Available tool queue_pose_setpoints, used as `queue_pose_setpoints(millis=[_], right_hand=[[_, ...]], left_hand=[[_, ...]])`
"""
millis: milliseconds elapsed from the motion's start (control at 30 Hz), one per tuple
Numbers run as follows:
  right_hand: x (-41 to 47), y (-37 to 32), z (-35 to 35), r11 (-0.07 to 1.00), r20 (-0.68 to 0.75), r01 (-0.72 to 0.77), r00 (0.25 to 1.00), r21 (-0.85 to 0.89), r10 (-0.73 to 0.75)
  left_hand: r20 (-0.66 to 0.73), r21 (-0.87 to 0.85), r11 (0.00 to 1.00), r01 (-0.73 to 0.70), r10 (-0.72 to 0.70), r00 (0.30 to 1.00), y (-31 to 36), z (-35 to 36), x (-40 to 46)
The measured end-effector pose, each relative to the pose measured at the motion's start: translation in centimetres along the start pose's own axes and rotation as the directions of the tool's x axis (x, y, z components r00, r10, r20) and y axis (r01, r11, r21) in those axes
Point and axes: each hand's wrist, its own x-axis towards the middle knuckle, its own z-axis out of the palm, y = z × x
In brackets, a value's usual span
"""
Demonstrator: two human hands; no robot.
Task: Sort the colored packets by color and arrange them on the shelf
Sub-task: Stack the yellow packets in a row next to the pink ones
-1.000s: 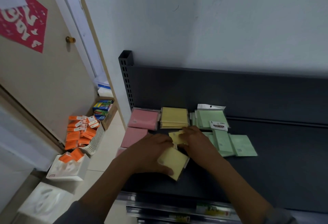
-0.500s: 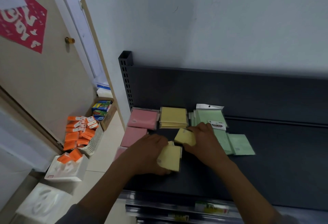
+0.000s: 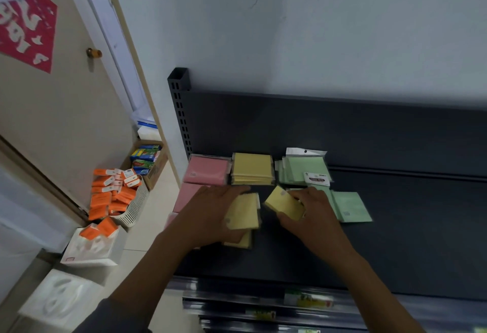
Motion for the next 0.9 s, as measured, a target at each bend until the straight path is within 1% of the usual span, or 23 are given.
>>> queue_pose_setpoints(millis=[67, 167, 267, 333, 400, 467, 633, 700, 800, 867, 900], right_hand=[[-0.6, 0.1, 0.3, 1.000, 0.031, -0.002, 1.000, 0.002, 0.002], [-1.3, -0.1, 0.9, 1.000, 0.089, 0.021, 0.996, -0.019, -0.019], [-1.8, -0.9, 2.1, 0.994, 0.190, 0.102, 0.978, -0.049, -0.091], [-2.2, -1.6, 3.2, 0.987, 0.213, 0.153, 0.967, -0.039, -0.142], [-2.5, -2.4, 4.4, 0.983, 0.221, 0.180, 0.961, -0.037, -0.168], [-2.7, -3.7, 5.3, 0.988, 0.208, 0.144, 0.969, -0.050, -0.131], [-2.9, -7.6, 8.1, 0.992, 0.069, -0.039, 0.996, -0.123, 0.047], [-2.4, -8.4, 9.2, 0.983, 0.059, -0.090, 0.993, -0.161, 0.101], [-2.0, -8.0, 10.2, 0.972, 0.047, -0.101, 0.992, -0.214, 0.113], [-2.1, -7.0, 9.8, 0.969, 0.051, -0.068, 0.995, -0.238, 0.083], [-2.1, -6.4, 9.1, 0.969, 0.088, -0.039, 0.994, -0.244, 0.062]], left_hand=[[-0.024, -0.067, 0.997, 0.034, -0.036, 0.999, 0.0, -0.4, 0.3], [-0.037, -0.106, 0.992, 0.067, -0.071, 0.997, -0.5, -0.7, 0.8], [-0.036, -0.212, 0.973, 0.093, -0.103, 0.994, -0.8, -0.9, 1.2], [-0.033, -0.250, 0.965, 0.081, -0.092, 0.995, -0.8, -0.9, 1.4], [-0.028, -0.246, 0.967, 0.060, -0.069, 0.997, -0.7, -0.9, 1.5], [-0.044, -0.233, 0.971, 0.054, -0.066, 0.997, -0.9, -0.8, 1.6], [-0.103, -0.194, 0.980, 0.048, -0.069, 0.992, -1.3, -0.7, 2.0], [-0.119, -0.189, 0.981, 0.035, -0.058, 0.991, -1.2, -0.6, 2.1], [-0.126, -0.201, 0.979, 0.022, -0.048, 0.991, -1.1, -0.5, 2.6], [-0.089, -0.181, 0.983, 0.009, -0.026, 0.996, -1.0, -0.4, 2.9], [-0.063, -0.166, 0.986, 0.006, -0.016, 0.998, -0.9, -0.2, 3.1]])
